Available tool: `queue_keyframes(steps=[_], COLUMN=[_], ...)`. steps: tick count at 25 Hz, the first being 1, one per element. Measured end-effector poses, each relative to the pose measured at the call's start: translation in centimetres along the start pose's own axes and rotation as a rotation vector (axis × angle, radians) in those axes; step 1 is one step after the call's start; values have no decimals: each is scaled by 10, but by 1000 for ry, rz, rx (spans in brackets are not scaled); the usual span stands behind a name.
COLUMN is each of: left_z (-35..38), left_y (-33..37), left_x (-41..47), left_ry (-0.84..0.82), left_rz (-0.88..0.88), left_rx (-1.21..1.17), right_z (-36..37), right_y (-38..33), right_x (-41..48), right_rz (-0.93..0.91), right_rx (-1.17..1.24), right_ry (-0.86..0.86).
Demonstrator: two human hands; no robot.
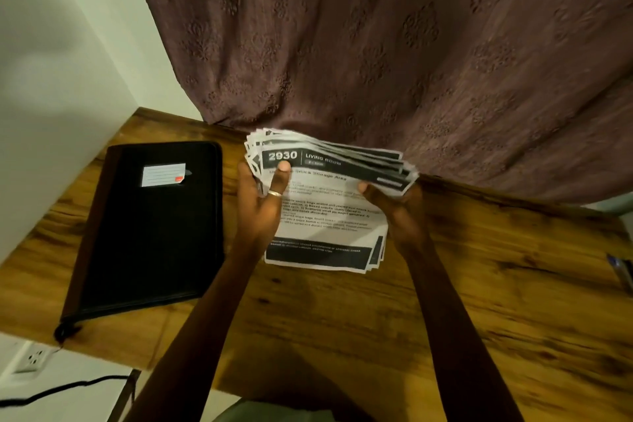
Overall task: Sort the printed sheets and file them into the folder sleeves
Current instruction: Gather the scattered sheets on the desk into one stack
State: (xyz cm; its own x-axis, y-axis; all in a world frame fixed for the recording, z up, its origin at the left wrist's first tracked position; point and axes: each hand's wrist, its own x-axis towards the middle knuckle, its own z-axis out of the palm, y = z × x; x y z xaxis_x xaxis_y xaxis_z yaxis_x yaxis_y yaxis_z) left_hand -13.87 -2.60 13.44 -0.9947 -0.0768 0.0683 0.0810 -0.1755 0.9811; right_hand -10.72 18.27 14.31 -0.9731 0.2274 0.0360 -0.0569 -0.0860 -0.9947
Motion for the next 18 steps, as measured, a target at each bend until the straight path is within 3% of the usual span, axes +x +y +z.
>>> queue_keyframes(steps=[4,11,18], left_z=[-13,-19,2], left_y=[-10,-49,-51], left_x=[-4,-10,-7], left_ry=[-71,-126,-9], left_rz=[20,-142,-38], left_rx=[45,279,375], right_z=[-9,-23,2], right_y=[15,51,26], right_x=[-5,-7,5], right_rz=[79,238,113], right_rx=[-37,-216,-112], right_ry=[-33,-95,297])
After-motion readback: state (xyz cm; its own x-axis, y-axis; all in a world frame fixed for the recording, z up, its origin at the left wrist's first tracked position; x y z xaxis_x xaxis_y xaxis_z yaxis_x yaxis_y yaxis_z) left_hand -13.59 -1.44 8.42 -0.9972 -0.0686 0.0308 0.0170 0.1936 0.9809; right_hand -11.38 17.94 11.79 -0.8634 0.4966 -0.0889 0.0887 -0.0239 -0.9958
